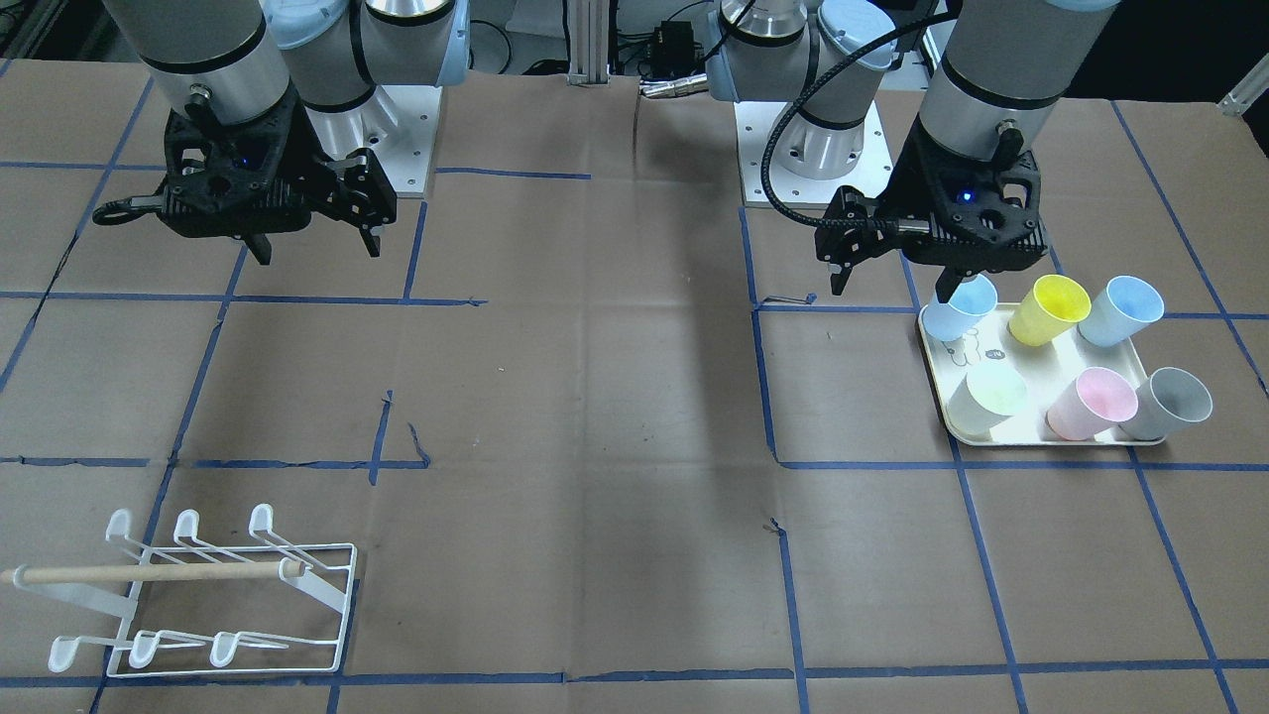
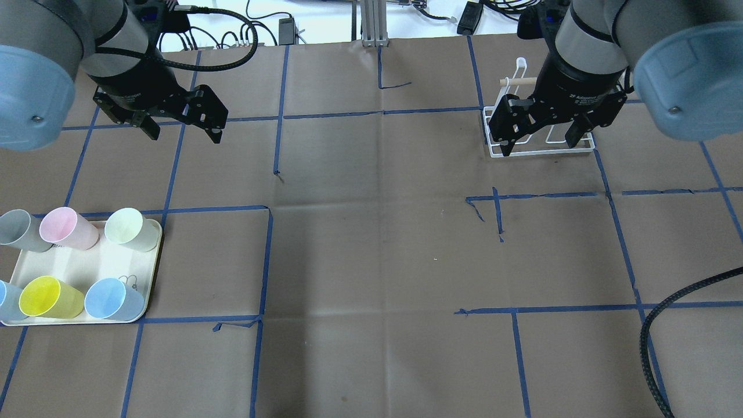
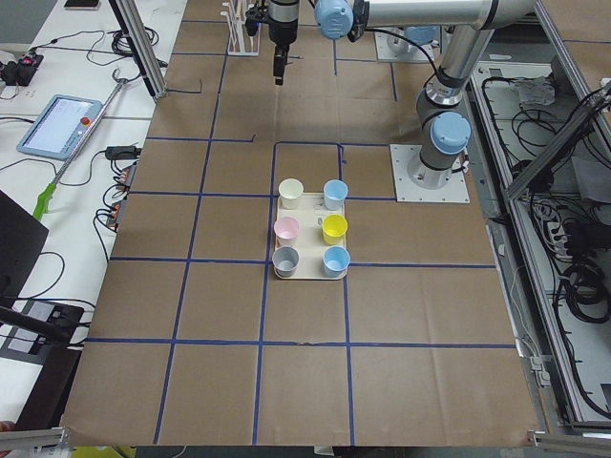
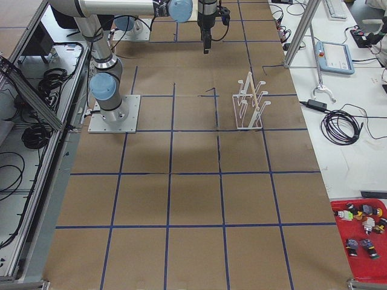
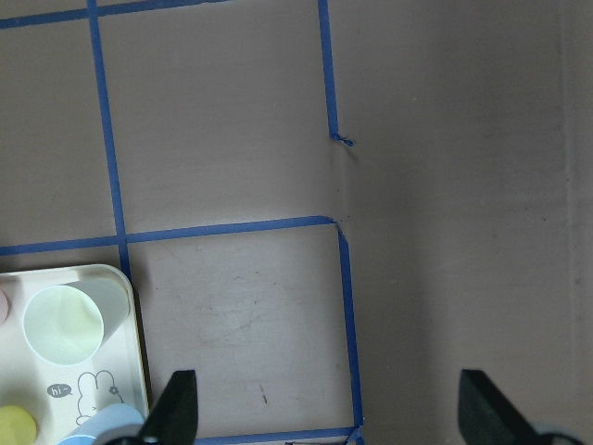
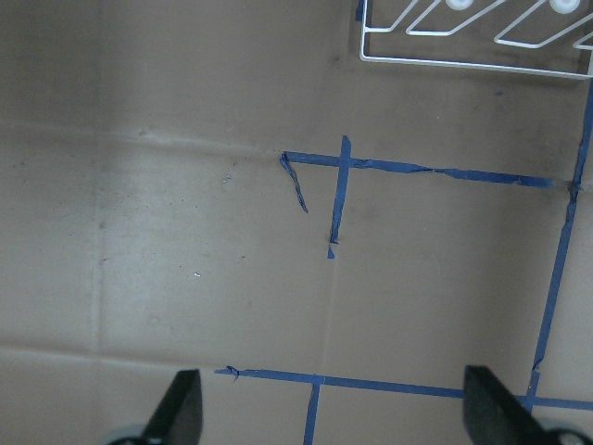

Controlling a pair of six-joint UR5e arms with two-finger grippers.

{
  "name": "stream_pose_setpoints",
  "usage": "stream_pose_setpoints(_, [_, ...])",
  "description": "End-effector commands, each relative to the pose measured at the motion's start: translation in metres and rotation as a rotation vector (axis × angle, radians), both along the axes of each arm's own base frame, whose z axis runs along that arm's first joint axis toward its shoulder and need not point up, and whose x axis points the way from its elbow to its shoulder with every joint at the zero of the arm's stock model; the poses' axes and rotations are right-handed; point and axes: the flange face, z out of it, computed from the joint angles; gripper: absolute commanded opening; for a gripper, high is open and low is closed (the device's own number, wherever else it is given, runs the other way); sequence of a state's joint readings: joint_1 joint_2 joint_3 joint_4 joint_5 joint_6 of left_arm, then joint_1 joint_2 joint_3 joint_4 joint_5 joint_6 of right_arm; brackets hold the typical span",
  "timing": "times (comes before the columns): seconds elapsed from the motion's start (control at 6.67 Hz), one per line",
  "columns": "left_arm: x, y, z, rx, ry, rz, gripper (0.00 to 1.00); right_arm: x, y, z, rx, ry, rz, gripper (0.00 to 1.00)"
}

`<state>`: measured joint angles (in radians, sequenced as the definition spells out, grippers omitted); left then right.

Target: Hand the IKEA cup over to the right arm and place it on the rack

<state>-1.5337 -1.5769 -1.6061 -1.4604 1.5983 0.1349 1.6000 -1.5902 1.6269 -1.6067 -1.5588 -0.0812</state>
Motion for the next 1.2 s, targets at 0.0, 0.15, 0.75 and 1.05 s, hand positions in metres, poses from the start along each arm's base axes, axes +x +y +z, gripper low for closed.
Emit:
stream_pose_setpoints(0.0, [0.0000,-0.0005,-0.0007,0.002,-0.002,-0.002,1.00,0.0007,0.0004,0.0000,-0.001,0.000,0.001,1.00])
stream_pose_setpoints(0.15, [0.0000,-0.0005,-0.0007,0.002,-0.002,-0.002,1.00,0.0007,0.0010,0.0006,-0.001,0.000,0.002,1.00])
stream_pose_setpoints(0.75, [0.0012,0.0008,-0.0015,0.004,-0.007,-0.017,1.00,0.0006,-0.0001,-0.0007,0.001,0.001,0.002,1.00])
stream_pose_setpoints(1.05, [0.0072,0.0031,0.0031,-0.005,-0.009,-0.023,1.00,-0.0009,-0.0005,-0.0007,0.001,0.001,0.000,1.00])
